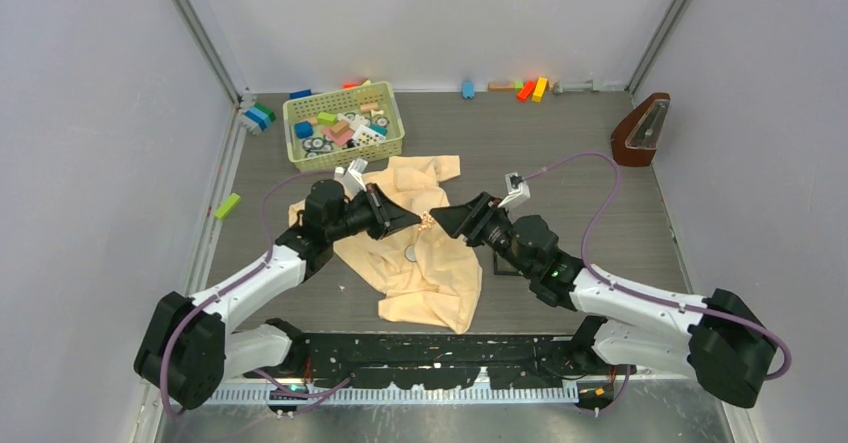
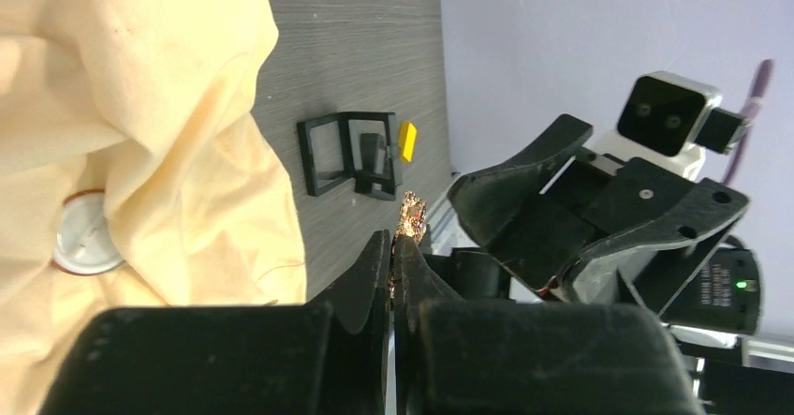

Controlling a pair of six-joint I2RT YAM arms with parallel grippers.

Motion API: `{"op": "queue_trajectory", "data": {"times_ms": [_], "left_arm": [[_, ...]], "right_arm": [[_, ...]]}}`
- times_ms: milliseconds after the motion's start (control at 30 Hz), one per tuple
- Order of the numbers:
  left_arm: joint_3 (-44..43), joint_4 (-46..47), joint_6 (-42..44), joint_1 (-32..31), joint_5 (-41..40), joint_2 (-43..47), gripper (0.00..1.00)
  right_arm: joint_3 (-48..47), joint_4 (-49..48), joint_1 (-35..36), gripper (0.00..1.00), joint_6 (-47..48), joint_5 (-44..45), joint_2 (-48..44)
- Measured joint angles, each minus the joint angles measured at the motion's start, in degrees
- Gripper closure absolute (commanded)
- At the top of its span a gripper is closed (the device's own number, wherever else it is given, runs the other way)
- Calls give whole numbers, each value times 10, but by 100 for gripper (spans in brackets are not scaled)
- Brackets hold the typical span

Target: Remove the brooch from the garment

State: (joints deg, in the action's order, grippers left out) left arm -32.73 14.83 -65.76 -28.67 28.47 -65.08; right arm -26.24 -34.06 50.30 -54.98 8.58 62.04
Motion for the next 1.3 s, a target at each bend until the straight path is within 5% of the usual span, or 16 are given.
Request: {"op": "queue_trajectory", "data": {"times_ms": [233, 500, 667, 833, 1067, 1300], "left_arm": [[0, 4, 64, -1, 3, -27, 100], [-22, 4, 191, -33, -6, -58, 100], [-21, 54, 281, -39, -25, -57, 100], [18, 213, 416, -39, 1, -57, 100], [28, 334, 670, -40, 101, -67, 100], [24, 351, 884, -59, 148, -88, 100]], "right_arm": [[-28, 186, -21, 29, 26, 12, -76], [-108, 431, -65, 34, 84, 2, -140], [-174, 544, -113, 34, 112, -81, -115], [-239, 594, -163, 34, 128, -200, -66], [-257, 599, -211, 44, -7, -271, -29], [-240, 542, -216, 48, -263, -256, -29]]}}
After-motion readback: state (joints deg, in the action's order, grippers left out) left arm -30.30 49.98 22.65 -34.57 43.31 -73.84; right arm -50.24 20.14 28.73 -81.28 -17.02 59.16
